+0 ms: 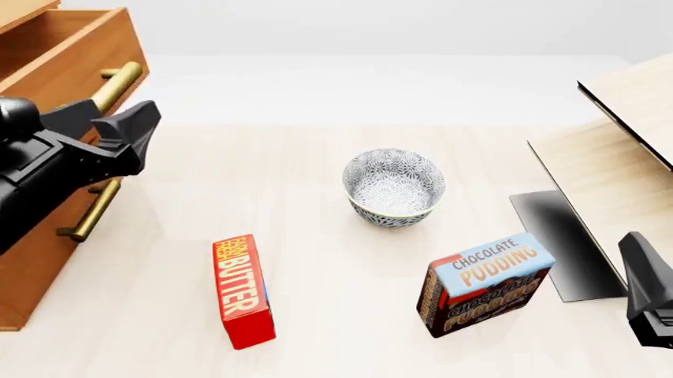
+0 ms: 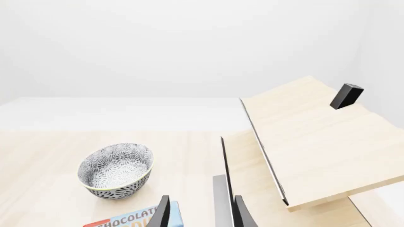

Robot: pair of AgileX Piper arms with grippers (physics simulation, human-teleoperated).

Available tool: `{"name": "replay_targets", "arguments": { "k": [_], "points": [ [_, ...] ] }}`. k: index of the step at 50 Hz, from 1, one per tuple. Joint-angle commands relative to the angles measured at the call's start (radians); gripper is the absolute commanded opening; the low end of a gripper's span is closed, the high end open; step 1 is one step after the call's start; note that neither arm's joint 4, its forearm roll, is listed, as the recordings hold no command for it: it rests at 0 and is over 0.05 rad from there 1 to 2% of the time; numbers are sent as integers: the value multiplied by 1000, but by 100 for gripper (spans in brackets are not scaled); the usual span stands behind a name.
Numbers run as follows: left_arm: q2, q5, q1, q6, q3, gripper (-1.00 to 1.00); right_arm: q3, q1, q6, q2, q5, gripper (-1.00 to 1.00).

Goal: Close the top drawer of the cabinet.

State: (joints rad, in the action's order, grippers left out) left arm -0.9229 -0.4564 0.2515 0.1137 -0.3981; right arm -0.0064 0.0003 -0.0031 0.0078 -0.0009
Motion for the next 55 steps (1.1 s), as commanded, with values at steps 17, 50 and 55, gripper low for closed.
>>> {"name": "replay_targets", "arguments": {
  "k": [17,50,55],
  "points": [
    [6,17,-94,24,-13,100,0,0,0,0,0,100],
    [-21,-20,-226,29,1,100,0,0,0,0,0,100],
    [-18,-21,-245,28,3,100,0,0,0,0,0,100]
  ]
}}
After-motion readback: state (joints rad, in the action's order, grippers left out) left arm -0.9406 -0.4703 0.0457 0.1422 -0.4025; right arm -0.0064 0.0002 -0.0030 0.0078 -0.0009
